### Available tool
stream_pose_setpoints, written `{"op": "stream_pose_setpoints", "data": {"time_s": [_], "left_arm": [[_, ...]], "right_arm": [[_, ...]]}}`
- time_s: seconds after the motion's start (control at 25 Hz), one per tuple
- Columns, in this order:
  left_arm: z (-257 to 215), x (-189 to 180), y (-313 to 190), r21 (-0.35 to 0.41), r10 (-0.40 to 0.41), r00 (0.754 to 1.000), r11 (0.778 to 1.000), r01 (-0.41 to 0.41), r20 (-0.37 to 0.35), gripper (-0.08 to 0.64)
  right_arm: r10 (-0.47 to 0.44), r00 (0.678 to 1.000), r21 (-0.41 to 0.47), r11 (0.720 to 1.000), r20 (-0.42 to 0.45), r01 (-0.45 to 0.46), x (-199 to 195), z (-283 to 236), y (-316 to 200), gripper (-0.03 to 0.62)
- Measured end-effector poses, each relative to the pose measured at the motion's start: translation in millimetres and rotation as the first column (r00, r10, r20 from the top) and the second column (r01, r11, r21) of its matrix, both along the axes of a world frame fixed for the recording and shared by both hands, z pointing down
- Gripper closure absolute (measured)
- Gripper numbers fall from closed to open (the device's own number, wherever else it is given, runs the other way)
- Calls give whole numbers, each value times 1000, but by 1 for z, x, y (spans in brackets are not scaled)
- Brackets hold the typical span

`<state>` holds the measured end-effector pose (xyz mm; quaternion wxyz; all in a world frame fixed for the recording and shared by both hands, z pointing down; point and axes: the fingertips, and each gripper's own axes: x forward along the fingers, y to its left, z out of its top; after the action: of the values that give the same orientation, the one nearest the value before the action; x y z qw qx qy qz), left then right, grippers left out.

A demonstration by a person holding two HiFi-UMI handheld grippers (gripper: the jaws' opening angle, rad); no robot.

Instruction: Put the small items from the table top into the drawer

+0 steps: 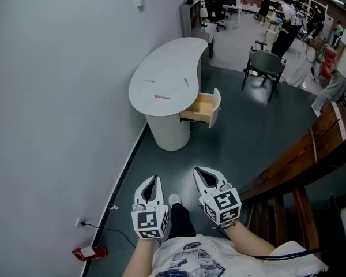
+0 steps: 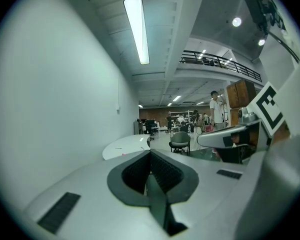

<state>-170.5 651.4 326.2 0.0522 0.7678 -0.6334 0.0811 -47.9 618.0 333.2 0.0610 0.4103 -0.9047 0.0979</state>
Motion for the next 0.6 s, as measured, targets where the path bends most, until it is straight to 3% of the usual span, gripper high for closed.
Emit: {"op": "stream_pose_setpoints", "data": {"time_s": [0.6], "left_arm": [[11, -66, -192, -46, 38, 999, 998, -39, -14, 526]], "right_arm": [[35, 999, -66, 997, -22, -36, -65, 17, -184, 571]]}}
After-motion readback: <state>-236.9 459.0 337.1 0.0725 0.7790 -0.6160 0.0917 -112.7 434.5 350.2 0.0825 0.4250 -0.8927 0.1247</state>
